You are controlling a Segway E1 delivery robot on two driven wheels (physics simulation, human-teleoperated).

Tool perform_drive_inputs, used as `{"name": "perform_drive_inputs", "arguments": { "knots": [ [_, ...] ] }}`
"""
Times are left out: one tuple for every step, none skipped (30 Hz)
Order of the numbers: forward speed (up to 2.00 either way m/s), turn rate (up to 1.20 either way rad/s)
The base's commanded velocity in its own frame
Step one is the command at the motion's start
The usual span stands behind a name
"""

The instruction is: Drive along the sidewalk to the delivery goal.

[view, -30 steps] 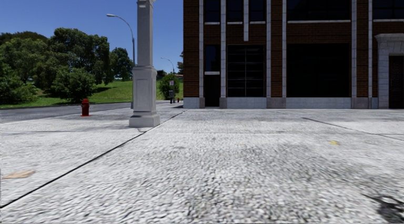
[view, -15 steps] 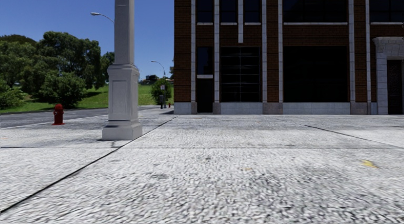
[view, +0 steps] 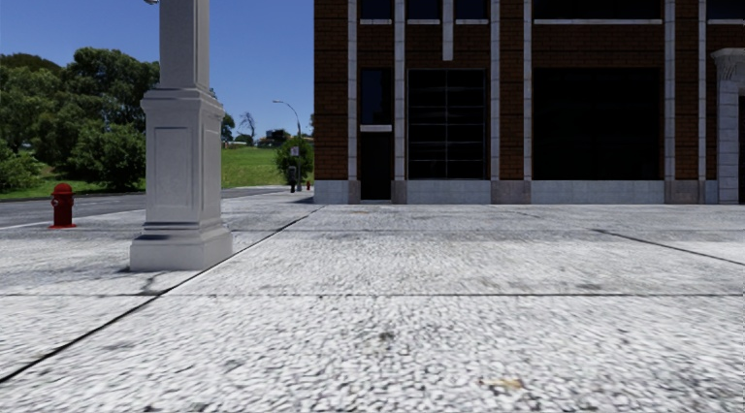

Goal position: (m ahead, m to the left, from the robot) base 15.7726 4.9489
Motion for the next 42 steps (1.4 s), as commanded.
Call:
{"name": "perform_drive_inputs", "arguments": {
  "knots": [
    [2.00, 0.00],
    [2.00, 0.00],
    [2.00, 0.00],
    [2.00, 0.00],
    [2.00, 0.00],
    [2.00, 0.00],
    [2.00, 0.00],
    [2.00, 0.00],
    [2.00, 0.00],
    [2.00, 0.00],
    [2.00, 0.00],
    [2.00, 0.00],
    [2.00, 0.00],
    [2.00, 0.00],
    [2.00, 0.00],
    [2.00, 0.00],
    [2.00, 0.00],
    [2.00, 0.00],
    [2.00, 0.00],
    [2.00, 0.00],
    [2.00, 0.00],
    [2.00, 0.00],
    [2.00, 0.00],
    [2.00, 0.00],
    [2.00, 0.00],
    [2.00, 0.00],
    [2.00, 0.00],
    [2.00, 0.00],
    [2.00, 0.00],
    [2.00, 0.00],
    [2.00, 0.19],
    [2.00, 0.41],
    [2.00, 0.41],
    [2.00, 0.65],
    [2.00, 0.89],
    [2.00, 1.04],
    [2.00, 1.09],
    [2.00, 1.10],
    [2.00, 1.10],
    [2.00, 0.57],
    [2.00, 0.20],
    [2.00, 0.14]
  ]
}}
